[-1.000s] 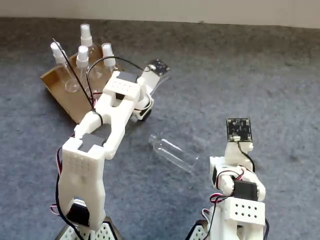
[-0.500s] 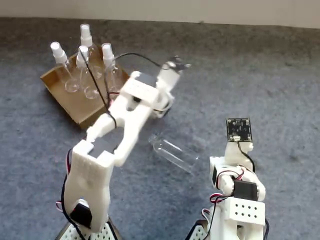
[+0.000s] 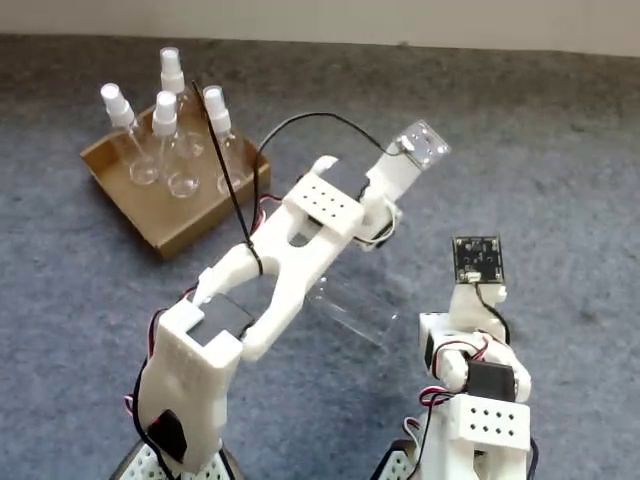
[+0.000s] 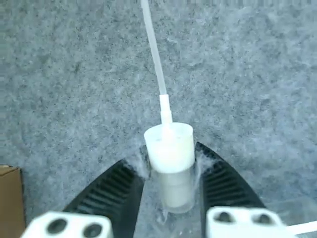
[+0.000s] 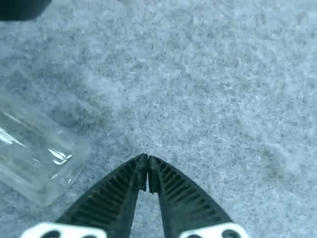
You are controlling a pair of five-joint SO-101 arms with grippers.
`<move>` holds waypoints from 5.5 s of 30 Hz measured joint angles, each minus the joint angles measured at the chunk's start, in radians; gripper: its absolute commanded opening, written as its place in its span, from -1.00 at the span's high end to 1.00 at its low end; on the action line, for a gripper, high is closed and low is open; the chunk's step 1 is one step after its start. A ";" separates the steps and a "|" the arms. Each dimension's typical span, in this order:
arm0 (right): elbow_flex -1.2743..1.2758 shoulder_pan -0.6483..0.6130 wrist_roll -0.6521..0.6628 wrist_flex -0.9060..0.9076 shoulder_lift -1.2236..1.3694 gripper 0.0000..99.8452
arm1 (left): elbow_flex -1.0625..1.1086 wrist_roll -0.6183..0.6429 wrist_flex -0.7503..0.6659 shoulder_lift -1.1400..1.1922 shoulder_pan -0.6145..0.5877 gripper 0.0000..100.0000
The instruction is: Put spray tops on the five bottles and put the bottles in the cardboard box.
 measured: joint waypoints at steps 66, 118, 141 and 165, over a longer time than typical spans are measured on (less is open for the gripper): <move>0.009 0.000 0.000 -0.025 0.000 0.99 | 0.253 1.062 0.439 -0.391 -0.052 0.51; 0.066 0.000 0.000 -0.100 0.000 0.99 | 0.703 1.355 -0.130 -0.265 0.141 0.52; 0.066 0.000 0.000 -0.100 0.000 0.99 | 0.522 1.171 0.035 -0.198 0.061 0.77; 0.066 0.000 0.000 -0.100 0.000 0.99 | 0.364 0.566 0.348 -0.203 0.009 0.88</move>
